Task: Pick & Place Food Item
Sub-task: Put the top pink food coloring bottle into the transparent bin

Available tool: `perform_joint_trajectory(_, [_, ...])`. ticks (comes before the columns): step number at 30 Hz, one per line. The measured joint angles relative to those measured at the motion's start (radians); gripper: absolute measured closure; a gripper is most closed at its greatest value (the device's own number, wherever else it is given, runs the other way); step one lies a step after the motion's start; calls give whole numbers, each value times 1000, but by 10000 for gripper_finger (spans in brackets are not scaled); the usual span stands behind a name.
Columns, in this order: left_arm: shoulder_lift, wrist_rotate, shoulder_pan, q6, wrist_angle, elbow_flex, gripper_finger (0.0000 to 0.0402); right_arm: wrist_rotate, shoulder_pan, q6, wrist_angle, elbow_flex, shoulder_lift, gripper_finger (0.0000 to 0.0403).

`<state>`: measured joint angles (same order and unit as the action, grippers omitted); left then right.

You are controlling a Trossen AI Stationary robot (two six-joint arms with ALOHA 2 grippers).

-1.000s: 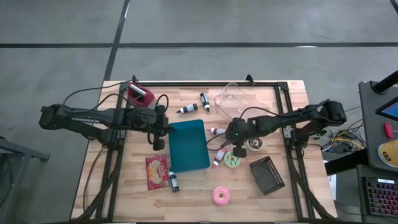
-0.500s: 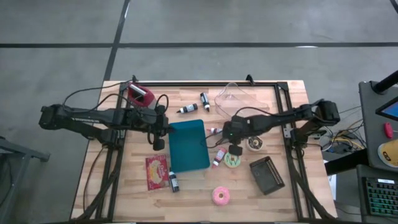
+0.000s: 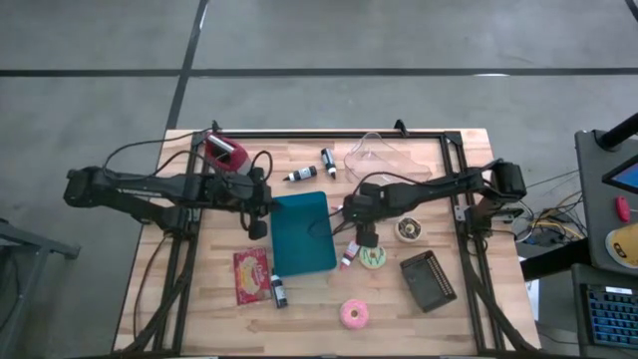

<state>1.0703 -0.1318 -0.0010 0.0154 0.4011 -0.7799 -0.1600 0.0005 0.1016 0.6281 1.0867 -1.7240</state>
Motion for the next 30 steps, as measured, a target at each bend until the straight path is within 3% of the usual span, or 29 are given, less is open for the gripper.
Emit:
perform_joint_trajectory(9, [116,-3,0,49,36,0,392,1,48,-17,28,45,-48,150])
perform_joint_trajectory(24, [222,-29,0,37,8,-7,392,-8,75,-18,21,17,8,158])
perform_joint_trajectory(30, [225,50,-2,-7,-18,-7,392,-8,87,-17,20,16,8,163])
